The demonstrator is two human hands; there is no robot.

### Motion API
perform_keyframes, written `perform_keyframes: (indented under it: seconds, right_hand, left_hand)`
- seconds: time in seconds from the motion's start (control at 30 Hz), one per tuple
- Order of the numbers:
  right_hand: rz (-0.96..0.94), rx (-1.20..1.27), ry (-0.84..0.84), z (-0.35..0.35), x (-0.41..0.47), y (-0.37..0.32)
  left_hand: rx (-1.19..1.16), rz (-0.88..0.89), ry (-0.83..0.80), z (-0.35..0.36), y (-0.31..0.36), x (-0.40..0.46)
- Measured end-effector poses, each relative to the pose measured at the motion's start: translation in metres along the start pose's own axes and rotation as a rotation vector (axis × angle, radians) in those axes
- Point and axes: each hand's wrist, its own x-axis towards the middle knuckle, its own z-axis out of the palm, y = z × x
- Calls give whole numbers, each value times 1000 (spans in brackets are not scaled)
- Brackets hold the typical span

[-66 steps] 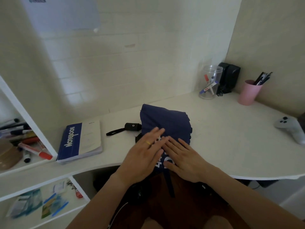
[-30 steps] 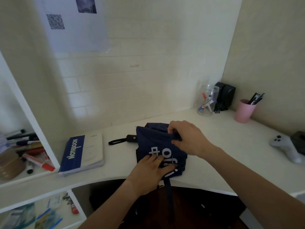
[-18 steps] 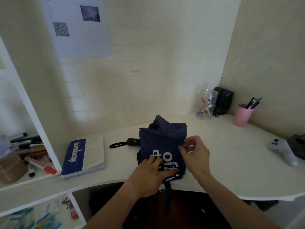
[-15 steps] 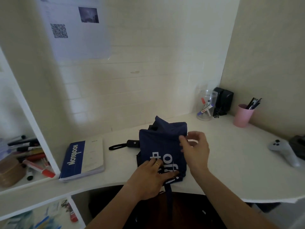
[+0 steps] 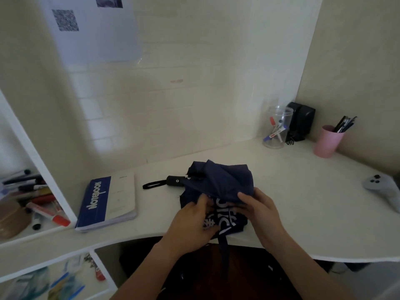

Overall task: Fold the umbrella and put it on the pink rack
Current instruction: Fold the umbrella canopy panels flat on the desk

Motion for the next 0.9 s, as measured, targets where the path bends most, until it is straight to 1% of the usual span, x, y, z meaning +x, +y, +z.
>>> perform_keyframes:
  seconds: [0.1, 0.13, 0.17, 0.2, 0.23, 0.3, 0.33, 0.37, 0.47, 0.53, 0.6, 0.73, 0.9]
  right_hand:
    - [77, 3, 20, -13, 1, 22]
    - [93, -8, 28, -16, 1, 25]
    - [101, -19, 27, -18, 1, 25]
    - [101, -26, 9, -18, 0, 26]
    - [95, -36, -20, -18, -1, 25]
    - [74, -70, -71, -16, -2, 23]
    - [70, -75, -84, -17, -3, 23]
    - [72, -66, -89, -17, -3, 22]
    - [95, 12, -91, -17, -3, 18]
    - [111, 62, -79, -16, -2, 16]
    - [122, 95, -73, -17, -1, 16]
    - [136, 140, -88, -21, 0, 16]
    - [125, 52, -118, -23, 0, 20]
  left_hand:
    - [-474, -275, 90, -9, -11, -2]
    - [-628, -366, 158, -13, -16, -2]
    - [-723, -439, 243, -16, -19, -1]
    - [-737, -479, 326, -19, -20, 0]
    - [-696, -484, 395, -23, -20, 1]
    - [-566, -429, 458, -30, -14, 6]
    - [-534, -394, 446, -33, -10, 10]
    - [-557, -373, 400, -35, -7, 15]
    - [-760, -375, 178, -42, 3, 27]
    - [-815, -373, 96, -46, 4, 27]
    - [-858, -373, 73, -50, 0, 22]
    - [-789, -358, 45, -50, -13, 3]
    - [-775, -342, -36, -49, -14, -17]
